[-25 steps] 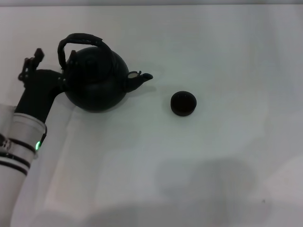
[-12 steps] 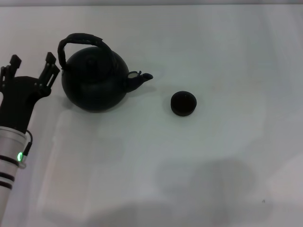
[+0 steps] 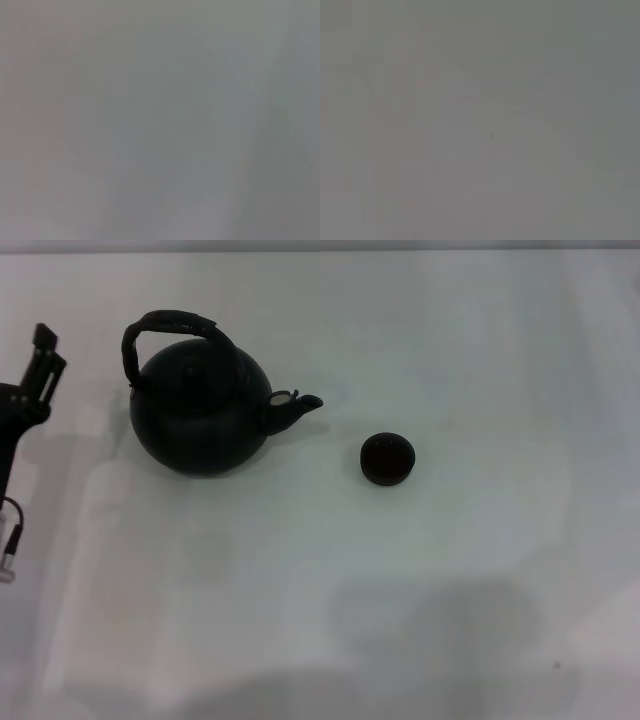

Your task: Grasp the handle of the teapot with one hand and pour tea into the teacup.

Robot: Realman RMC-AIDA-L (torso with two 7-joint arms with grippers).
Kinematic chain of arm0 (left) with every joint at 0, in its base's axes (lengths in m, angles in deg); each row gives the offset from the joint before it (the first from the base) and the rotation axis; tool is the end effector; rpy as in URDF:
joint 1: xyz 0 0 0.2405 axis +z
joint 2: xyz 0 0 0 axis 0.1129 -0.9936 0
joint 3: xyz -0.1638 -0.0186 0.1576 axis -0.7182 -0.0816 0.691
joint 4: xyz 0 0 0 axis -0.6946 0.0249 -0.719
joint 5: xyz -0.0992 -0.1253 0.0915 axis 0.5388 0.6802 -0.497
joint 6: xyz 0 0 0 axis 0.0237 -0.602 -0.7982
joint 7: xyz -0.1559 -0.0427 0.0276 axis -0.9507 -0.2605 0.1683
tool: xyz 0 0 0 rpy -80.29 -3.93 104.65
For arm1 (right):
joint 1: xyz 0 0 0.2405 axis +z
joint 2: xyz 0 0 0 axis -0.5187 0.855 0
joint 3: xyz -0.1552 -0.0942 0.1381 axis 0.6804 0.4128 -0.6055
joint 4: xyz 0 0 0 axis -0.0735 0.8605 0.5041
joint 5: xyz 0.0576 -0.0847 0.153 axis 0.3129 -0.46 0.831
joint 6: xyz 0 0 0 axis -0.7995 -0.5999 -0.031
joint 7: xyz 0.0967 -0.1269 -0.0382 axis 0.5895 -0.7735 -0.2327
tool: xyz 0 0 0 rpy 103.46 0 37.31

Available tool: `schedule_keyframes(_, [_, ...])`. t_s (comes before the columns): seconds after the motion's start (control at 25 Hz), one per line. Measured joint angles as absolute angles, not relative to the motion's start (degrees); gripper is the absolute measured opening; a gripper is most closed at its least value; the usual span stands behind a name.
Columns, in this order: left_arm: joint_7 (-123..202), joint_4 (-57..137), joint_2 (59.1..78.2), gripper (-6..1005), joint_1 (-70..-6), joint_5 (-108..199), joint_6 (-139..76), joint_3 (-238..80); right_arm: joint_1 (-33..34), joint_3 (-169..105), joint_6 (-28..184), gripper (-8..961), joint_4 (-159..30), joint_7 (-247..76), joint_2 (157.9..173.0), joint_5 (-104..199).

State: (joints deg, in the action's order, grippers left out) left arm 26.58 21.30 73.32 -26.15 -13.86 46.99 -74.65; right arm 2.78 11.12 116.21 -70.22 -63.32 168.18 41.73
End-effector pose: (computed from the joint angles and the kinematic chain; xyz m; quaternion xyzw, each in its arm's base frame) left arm -0.2863 0.2635 0.0013 -0.6232 -0.3031 -0.4032 0.5977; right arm 0.3197 0.3927 0.0855 -0.6013 0.3522 0.2898 0.6561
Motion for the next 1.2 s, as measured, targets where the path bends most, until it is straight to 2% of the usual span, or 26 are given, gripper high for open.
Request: schedule_keyframes(1.2, [25.1,26.5,72.89,892,-29.9,-7.0,42.9,-77.5,3.0,12.0,116.7,842,-68.7,-63.7,168.49,41.7])
